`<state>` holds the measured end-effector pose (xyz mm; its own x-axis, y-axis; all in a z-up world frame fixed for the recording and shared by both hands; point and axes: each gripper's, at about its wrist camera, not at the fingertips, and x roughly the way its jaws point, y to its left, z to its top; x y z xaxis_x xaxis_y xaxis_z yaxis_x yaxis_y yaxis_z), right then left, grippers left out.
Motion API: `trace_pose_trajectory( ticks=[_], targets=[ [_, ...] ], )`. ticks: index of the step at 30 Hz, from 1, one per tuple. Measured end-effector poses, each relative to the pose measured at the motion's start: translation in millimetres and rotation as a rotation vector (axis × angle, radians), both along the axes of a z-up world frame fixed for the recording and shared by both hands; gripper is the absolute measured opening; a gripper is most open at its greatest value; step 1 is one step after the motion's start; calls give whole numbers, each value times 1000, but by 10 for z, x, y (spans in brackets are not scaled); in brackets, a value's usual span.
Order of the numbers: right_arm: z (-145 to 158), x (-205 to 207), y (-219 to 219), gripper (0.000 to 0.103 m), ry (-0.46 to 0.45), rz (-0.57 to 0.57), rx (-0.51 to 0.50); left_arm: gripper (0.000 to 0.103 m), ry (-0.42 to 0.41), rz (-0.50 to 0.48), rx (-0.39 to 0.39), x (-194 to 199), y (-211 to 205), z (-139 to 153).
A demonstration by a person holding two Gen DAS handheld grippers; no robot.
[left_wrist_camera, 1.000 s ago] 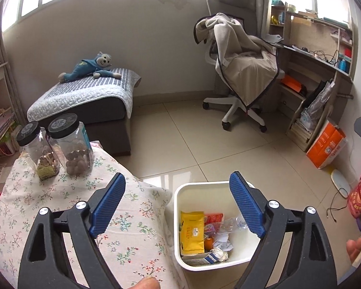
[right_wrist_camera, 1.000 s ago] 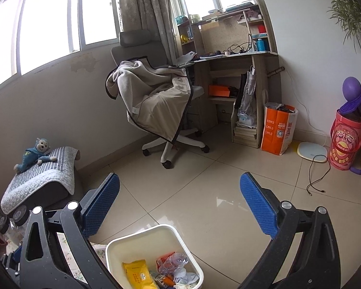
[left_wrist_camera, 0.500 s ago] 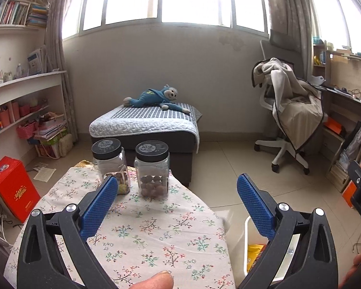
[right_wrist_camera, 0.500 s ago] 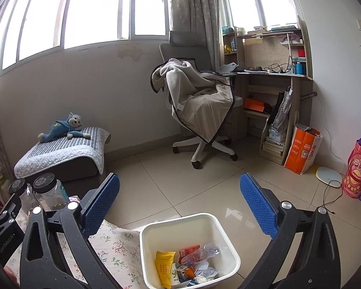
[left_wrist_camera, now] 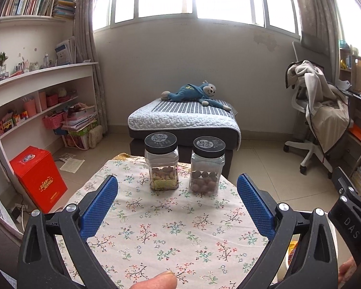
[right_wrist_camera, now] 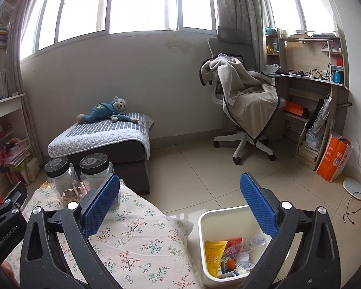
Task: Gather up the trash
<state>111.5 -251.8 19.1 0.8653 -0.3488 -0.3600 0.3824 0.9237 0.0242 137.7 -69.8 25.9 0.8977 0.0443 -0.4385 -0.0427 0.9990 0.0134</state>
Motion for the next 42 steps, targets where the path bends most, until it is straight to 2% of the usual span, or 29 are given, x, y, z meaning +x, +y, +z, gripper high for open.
trace_pose_trajectory(
  ticks=[13, 42],
  targets=[
    [-47, 174, 510, 96, 25, 88, -24, 96, 23, 72, -20, 18, 491, -5],
    [-42, 212, 732, 96, 20, 116, -27, 96, 43, 107, -8, 53, 655, -45]
  ],
)
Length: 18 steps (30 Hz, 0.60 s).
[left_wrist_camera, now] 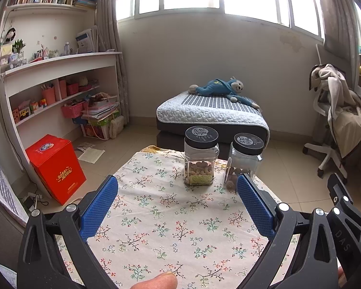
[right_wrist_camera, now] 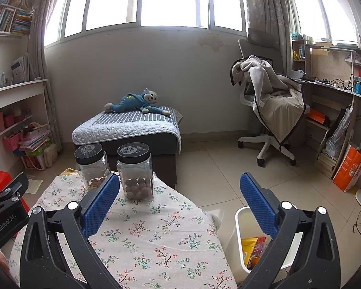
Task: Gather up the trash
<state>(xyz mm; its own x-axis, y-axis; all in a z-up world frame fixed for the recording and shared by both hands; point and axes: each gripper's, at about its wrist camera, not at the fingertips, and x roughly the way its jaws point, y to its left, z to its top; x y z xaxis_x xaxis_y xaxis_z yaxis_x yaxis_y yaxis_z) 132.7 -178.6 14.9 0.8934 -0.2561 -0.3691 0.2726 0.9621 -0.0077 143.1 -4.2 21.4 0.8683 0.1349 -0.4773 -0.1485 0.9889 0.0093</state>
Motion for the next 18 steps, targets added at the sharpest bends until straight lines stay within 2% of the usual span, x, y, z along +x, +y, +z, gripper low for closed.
trace_pose_trajectory(
  ticks=[18],
  targets=[
    [20, -6, -7, 96, 1, -2, 5, 96, -3, 3, 8, -29, -17, -3]
  ],
)
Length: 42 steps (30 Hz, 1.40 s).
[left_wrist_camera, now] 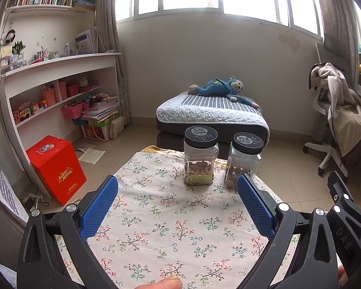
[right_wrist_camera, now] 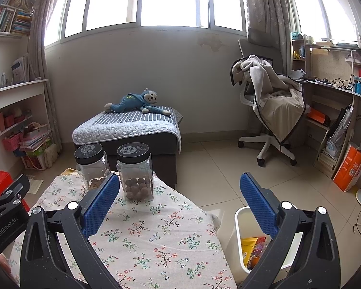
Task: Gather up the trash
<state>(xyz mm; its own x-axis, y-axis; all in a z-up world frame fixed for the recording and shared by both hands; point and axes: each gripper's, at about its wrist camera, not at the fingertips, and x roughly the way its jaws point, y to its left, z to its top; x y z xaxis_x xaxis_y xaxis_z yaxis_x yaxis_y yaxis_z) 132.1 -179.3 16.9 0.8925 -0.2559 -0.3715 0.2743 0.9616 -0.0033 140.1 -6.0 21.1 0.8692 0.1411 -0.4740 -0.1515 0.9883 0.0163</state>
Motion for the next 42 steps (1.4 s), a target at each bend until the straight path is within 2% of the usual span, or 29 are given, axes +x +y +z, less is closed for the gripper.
trace_pose_trajectory(
  ticks=[26, 42],
  targets=[
    [5, 7, -11, 96, 2, 3, 2, 96, 0, -4, -3, 9, -13, 8],
    [-52, 31, 4, 96, 12, 1, 7, 94, -31, -51, -15, -10, -24, 6]
  ],
)
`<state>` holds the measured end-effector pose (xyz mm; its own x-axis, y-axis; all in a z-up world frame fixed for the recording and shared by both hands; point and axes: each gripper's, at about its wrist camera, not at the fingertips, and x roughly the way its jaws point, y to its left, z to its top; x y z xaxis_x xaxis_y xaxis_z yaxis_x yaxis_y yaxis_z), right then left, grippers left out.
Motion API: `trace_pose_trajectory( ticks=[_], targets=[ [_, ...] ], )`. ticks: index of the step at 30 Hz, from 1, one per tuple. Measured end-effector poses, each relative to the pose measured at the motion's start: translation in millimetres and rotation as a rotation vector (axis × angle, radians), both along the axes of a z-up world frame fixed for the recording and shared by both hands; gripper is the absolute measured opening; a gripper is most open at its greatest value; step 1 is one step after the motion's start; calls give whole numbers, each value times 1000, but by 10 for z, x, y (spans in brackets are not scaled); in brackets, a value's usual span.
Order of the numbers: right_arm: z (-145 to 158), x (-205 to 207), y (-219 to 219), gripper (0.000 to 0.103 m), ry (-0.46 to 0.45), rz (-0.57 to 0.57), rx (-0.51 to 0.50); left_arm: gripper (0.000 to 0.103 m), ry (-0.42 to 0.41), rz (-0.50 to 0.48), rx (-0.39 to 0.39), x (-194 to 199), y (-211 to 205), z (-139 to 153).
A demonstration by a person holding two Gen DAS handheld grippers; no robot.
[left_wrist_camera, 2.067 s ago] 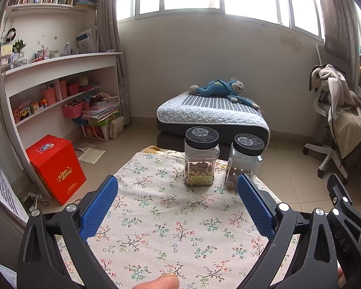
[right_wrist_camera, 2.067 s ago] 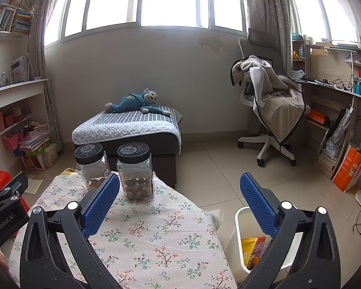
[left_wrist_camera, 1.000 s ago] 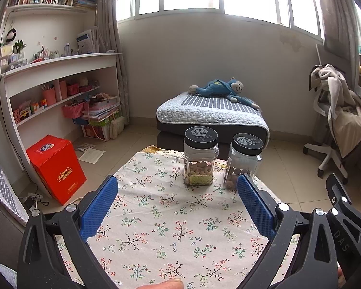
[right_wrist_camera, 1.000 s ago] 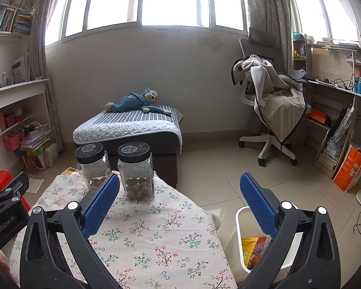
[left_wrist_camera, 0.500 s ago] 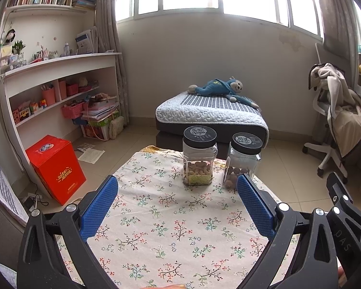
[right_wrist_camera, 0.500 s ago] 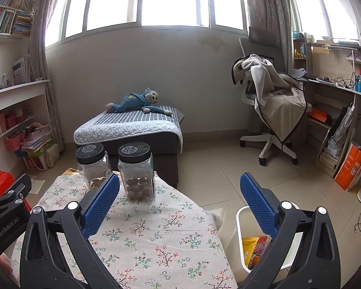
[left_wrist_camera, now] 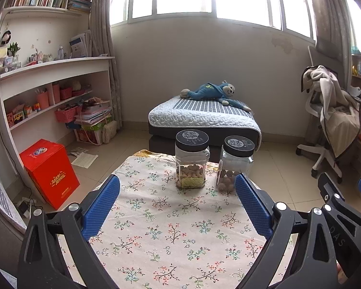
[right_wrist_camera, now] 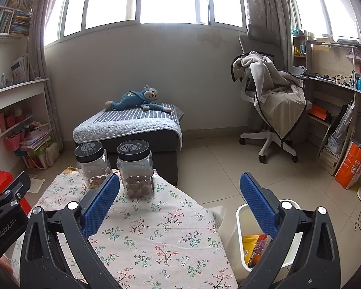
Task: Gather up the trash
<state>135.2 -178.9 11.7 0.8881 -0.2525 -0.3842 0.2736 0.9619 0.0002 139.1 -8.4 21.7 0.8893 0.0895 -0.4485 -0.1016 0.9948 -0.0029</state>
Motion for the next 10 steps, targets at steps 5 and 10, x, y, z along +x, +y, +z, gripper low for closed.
trace_pose_trajectory(
  ticks=[5, 10],
  targets=[
    [10, -4, -4, 96, -7, -1, 6, 94, 9, 1, -17, 4, 16, 13],
    [30, -11, 8, 96, -16, -1, 12, 96, 16, 6, -22, 1, 18, 6]
  ],
)
